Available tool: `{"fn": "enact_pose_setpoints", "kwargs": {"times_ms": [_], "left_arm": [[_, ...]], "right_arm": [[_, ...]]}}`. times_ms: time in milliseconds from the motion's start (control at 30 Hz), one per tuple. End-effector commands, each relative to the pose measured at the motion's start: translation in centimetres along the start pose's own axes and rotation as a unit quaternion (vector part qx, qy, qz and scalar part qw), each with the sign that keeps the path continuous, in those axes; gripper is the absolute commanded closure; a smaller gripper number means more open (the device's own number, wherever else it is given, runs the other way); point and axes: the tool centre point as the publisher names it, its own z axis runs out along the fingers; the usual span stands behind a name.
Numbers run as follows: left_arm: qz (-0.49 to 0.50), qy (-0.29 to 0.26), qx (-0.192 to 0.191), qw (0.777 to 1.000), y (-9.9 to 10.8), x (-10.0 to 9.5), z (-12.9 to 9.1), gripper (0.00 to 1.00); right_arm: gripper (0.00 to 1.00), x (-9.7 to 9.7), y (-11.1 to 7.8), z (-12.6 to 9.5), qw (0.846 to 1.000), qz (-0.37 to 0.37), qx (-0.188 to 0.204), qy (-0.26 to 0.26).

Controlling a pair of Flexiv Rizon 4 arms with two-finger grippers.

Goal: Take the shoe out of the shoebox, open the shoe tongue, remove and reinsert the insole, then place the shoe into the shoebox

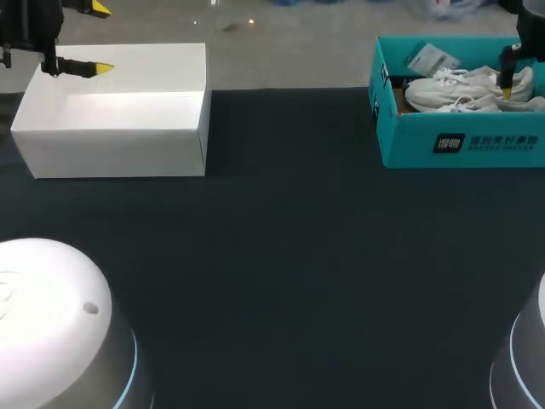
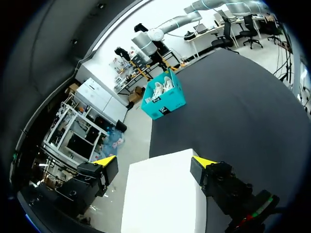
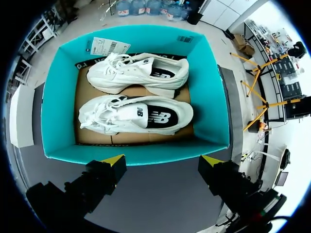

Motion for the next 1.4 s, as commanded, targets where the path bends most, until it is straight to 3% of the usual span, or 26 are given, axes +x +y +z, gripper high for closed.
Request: {"fn": "enact_pose_setpoints", "kwargs": {"times_ms": [33, 300, 367, 900, 1000, 1033, 1167, 1333, 1367, 1400], "left_arm": [[-0.155, 0.029, -0.084, 0.984, 0.6, -0.8, 1.1, 0.0], [-0.308, 0.017, -0.144, 0.94, 3.2, 0.0, 2.4, 0.0], [-0.248, -0.011, -0.17, 0.953, 3.5, 0.1, 2.2, 0.0], [-0.248, -0.011, -0.17, 0.953, 3.5, 0.1, 2.2, 0.0], [-0.339, 0.014, -0.173, 0.924, 4.2, -0.1, 2.0, 0.0], [-0.39, 0.031, -0.164, 0.906, 4.5, -0.3, 1.8, 0.0], [-0.478, 0.02, -0.161, 0.863, 5.0, -0.8, 0.5, 0.0], [-0.552, 0.028, -0.178, 0.814, 6.5, -1.5, -0.5, 0.0], [-0.554, 0.032, -0.202, 0.807, 6.8, -1.5, -0.5, 0.0], [-0.567, 0.036, -0.192, 0.8, 7.1, -1.4, -0.5, 0.0]], "right_arm": [[0.0, 0.0, -0.1, -0.4, 1.0, -0.002, 0.031, 0.006], [0.0, -0.1, -2.7, -0.1, 0.999, -0.001, 0.031, 0.035], [0.0, -0.1, -3.4, -0.2, 0.999, -0.003, 0.017, 0.027], [0.0, -0.1, -3.4, -0.2, 0.999, -0.003, 0.017, 0.027], [0.0, -0.1, -3.4, -0.1, 0.999, -0.003, 0.023, 0.028], [0.0, -0.1, -3.7, 0.1, 0.999, -0.002, 0.032, 0.035], [0.0, -0.2, -4.7, 0.1, 0.998, -0.002, 0.051, 0.043], [0.0, -0.6, -6.0, -0.1, 0.995, -0.002, 0.077, 0.066], [0.0, -0.7, -6.2, -0.1, 0.994, 0.0, 0.082, 0.068], [0.0, -0.7, -6.5, -0.2, 0.994, 0.0, 0.08, 0.069]]}}
